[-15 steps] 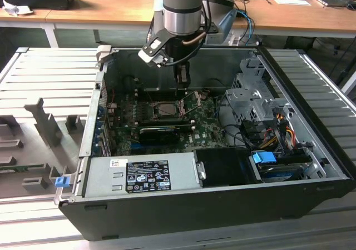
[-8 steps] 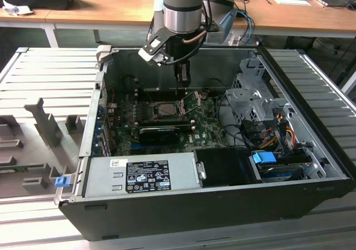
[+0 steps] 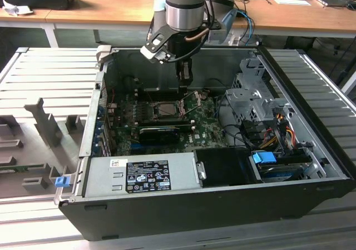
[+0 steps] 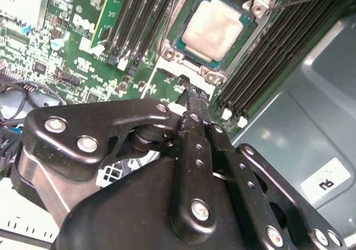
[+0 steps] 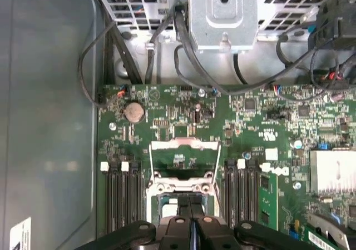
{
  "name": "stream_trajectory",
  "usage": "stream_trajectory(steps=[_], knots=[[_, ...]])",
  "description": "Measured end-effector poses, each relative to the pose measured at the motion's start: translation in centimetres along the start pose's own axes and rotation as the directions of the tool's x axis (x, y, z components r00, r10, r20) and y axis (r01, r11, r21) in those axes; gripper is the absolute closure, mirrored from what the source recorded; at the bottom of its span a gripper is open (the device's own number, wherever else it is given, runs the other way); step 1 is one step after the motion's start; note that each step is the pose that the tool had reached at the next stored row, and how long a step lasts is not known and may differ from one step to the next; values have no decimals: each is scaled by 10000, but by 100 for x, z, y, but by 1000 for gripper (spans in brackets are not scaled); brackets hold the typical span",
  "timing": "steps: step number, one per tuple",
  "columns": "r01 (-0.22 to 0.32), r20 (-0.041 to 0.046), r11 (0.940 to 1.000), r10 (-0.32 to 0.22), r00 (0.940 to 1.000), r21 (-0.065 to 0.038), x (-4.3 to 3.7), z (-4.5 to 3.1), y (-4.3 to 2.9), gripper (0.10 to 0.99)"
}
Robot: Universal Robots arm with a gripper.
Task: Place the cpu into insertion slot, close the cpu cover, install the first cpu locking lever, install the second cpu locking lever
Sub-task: 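Close the cpu cover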
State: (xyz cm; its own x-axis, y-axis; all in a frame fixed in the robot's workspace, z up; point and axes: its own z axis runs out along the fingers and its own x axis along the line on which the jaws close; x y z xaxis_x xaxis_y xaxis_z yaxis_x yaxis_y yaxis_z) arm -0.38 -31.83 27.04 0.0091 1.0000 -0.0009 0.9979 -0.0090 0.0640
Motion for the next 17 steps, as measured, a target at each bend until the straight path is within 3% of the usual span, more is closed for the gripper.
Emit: stream_trajectory(steps=[7, 17], knots=[[1, 2, 10000, -1, 10000, 44, 6, 9, 146, 980], [1, 7, 10000, -1, 10000, 91, 14, 18, 274, 980]])
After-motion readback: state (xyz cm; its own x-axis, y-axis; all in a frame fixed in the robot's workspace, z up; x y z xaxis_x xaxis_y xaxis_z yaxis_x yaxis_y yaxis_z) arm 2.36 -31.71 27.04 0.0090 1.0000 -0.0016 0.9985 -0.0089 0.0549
